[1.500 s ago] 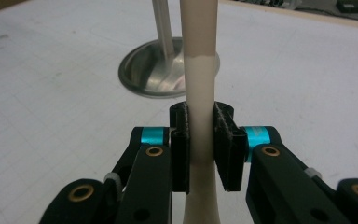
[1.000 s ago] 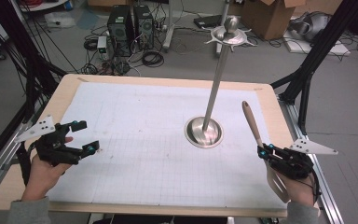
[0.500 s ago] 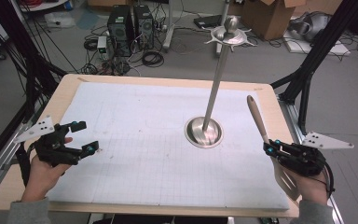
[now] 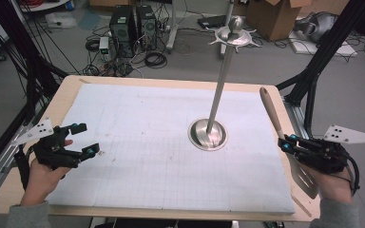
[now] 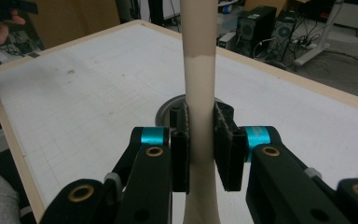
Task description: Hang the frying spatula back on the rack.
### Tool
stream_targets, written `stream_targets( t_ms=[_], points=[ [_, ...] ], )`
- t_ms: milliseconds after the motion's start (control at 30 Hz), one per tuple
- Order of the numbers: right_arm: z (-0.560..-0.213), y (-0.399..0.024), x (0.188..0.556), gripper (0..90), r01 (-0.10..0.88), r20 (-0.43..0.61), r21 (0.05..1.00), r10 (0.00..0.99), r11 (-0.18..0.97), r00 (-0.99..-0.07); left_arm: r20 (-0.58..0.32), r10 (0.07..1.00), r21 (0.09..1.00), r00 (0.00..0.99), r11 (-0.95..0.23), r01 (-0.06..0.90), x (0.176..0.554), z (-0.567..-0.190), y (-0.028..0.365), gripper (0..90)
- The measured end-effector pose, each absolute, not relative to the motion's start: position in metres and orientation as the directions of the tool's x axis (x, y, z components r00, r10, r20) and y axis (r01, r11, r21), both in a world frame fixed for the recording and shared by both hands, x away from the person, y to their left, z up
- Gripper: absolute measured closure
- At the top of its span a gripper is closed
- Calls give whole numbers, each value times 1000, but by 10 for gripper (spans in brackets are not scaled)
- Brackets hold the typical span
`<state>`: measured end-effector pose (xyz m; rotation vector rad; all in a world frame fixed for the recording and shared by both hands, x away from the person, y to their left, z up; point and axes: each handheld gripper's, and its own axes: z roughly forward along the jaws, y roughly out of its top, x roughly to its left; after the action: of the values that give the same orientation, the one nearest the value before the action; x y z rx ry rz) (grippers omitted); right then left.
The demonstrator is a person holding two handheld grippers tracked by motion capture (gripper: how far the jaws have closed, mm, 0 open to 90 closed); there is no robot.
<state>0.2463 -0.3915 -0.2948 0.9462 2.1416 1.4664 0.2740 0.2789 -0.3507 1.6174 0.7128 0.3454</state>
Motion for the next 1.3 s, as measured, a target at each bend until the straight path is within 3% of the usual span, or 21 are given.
stream_targets(
  t_ms=[933, 1300],
  points=[
    [-247, -384, 249, 783, 238, 18, 944, 683, 230, -730, -176, 623, 968, 762, -31, 249, 273, -350, 281, 27],
    [-230, -383, 255, 783, 256, 15, 936, 695, 244, -718, -178, 617, 970, 767, -22, 243, 272, -348, 281, 27]
  ],
)
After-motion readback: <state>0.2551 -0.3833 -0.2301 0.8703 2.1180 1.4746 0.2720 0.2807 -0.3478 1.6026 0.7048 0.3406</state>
